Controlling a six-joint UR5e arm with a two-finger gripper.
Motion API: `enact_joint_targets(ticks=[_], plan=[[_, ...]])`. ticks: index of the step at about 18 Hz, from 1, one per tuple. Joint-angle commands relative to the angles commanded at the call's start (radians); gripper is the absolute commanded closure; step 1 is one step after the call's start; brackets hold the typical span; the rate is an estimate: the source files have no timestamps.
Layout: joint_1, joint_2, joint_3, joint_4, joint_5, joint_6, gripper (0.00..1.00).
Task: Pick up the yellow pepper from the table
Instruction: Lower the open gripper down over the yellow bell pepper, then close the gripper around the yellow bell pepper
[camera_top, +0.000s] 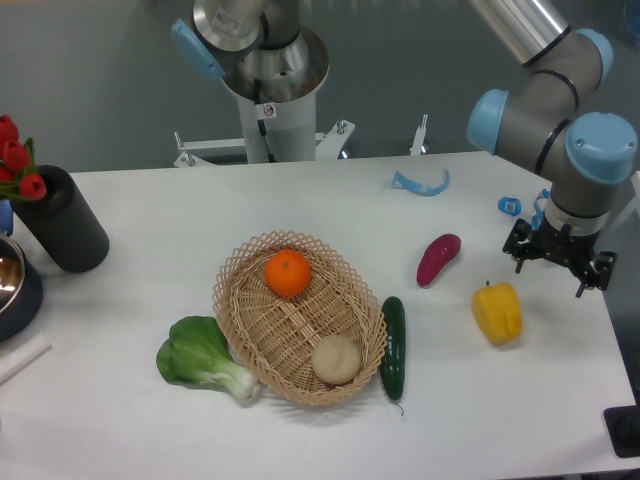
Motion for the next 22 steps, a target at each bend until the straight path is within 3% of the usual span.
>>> enact_joint_targets(ticks=[6, 13, 22], plan=[[0.006, 0.005, -0.025, -0.002, -0.012, -0.089, 0.00], [-0.011, -0.009, -0.009, -0.008, -0.057, -0.305, 0.00], [-0.075, -0.094, 0.110, -0.018, -0.025, -0.566, 0.00]])
